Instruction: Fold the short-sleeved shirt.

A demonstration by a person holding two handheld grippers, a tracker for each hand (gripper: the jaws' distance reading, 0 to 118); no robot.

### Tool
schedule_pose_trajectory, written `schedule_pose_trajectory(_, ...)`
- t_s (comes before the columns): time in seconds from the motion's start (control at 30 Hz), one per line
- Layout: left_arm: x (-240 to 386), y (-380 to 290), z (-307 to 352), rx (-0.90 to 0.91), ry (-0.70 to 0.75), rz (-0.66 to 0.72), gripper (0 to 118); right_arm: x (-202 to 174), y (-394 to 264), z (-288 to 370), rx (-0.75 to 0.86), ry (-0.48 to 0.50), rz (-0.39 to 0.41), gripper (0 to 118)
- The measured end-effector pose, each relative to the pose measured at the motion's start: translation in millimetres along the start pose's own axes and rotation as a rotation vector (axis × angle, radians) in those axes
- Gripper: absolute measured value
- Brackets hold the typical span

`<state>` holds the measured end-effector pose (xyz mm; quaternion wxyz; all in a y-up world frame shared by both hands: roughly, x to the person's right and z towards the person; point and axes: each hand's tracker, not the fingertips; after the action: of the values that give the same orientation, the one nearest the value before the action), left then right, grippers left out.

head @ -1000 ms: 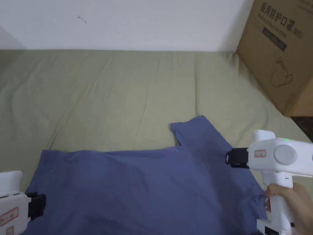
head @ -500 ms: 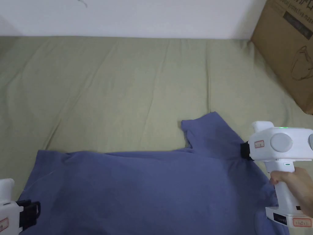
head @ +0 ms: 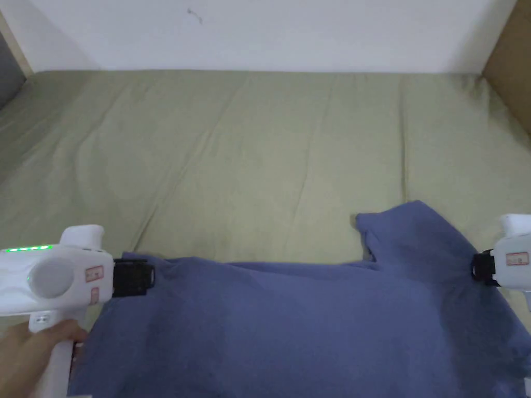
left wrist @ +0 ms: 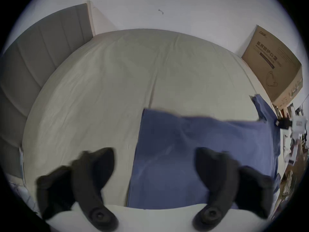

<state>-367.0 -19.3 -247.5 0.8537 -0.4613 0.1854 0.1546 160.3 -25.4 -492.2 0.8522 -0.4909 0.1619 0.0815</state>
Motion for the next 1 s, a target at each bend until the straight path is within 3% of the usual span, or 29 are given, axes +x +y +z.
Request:
schedule_pose_trajectory(0.13,-3,24,-27,-0.007,0.031,0.027,103,-2,-2,-1,-0.006,0.005,-0.01,1)
schedule_pose_trajectory(0.23,2,29,-40,-0.093,-0.038,0.065,79,-3,-3,-2,-0.013,0.0,0.0,1)
schedule_pose_trajectory(0.3,9,27,-51,-0.151,0.079,0.02,75,-3,-3,-2,-0.015,0.001,0.007,1)
schedule_pose_trajectory(0.37,14,27,-39,-0.109,0.033,-0.016,64,-3,-3,0,-0.016,0.003,0.006,1)
schedule_pose_trajectory(0.4,15,28,-33,-0.095,0.044,-0.032,49,-3,-2,1,-0.013,0.004,0.007,1)
schedule_pose_trajectory(0.43,15,29,-28,-0.09,0.042,-0.031,20,-3,-1,5,-0.008,0.007,0.006,1)
schedule_pose_trajectory(0.47,11,31,-23,-0.086,-0.011,-0.002,0,-3,-1,9,0.003,0.009,0.003,1)
schedule_pose_trajectory(0.73,8,16,27,-0.023,-0.018,-0.063,1,-7,-14,65,0.082,0.018,0.02,1)
schedule_pose_trajectory(1.0,-8,-37,129,0.053,-0.043,-0.098,0,9,-66,152,0.145,0.029,-0.005,1)
